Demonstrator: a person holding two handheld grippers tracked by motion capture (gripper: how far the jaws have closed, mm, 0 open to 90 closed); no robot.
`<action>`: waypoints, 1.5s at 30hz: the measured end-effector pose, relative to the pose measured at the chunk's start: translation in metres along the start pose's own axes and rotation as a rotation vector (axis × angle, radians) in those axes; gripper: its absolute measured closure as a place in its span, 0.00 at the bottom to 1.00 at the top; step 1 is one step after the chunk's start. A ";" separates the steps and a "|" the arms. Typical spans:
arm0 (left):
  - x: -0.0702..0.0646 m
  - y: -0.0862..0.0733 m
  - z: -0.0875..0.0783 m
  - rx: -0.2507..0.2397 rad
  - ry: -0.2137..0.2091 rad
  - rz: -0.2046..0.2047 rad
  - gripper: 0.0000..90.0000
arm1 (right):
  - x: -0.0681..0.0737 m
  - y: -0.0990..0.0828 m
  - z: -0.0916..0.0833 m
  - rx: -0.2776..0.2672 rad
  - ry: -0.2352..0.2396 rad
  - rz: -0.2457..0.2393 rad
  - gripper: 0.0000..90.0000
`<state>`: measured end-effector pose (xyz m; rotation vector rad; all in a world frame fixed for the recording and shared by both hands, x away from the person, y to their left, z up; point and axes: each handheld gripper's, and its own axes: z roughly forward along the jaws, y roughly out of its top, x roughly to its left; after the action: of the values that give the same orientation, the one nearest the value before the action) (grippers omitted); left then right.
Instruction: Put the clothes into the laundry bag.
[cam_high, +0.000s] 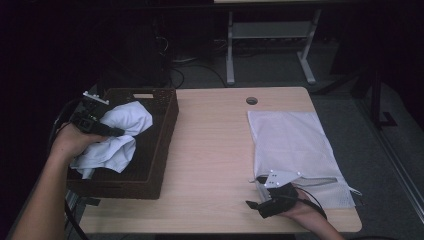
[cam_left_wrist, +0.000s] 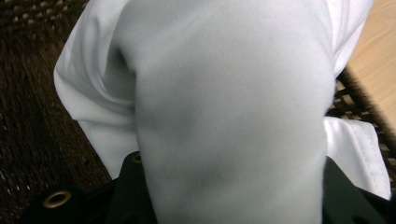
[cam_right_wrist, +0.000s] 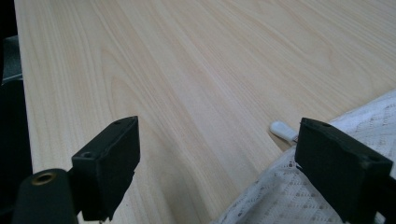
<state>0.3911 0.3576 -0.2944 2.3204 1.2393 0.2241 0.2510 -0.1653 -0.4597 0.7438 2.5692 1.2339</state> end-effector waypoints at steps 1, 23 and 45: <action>-0.002 0.002 -0.003 -0.008 -0.007 0.003 0.64 | 0.000 0.000 0.000 0.000 0.000 0.001 0.16; -0.090 0.053 -0.018 -0.056 -0.119 0.192 0.64 | -0.001 0.000 -0.002 -0.011 0.000 0.010 0.16; -0.189 0.073 0.028 -0.063 -0.231 0.367 0.64 | -0.005 -0.002 -0.009 -0.023 -0.013 0.020 0.16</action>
<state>0.3463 0.1598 -0.2662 2.4230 0.6826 0.1110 0.2514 -0.1752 -0.4555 0.7715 2.5387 1.2581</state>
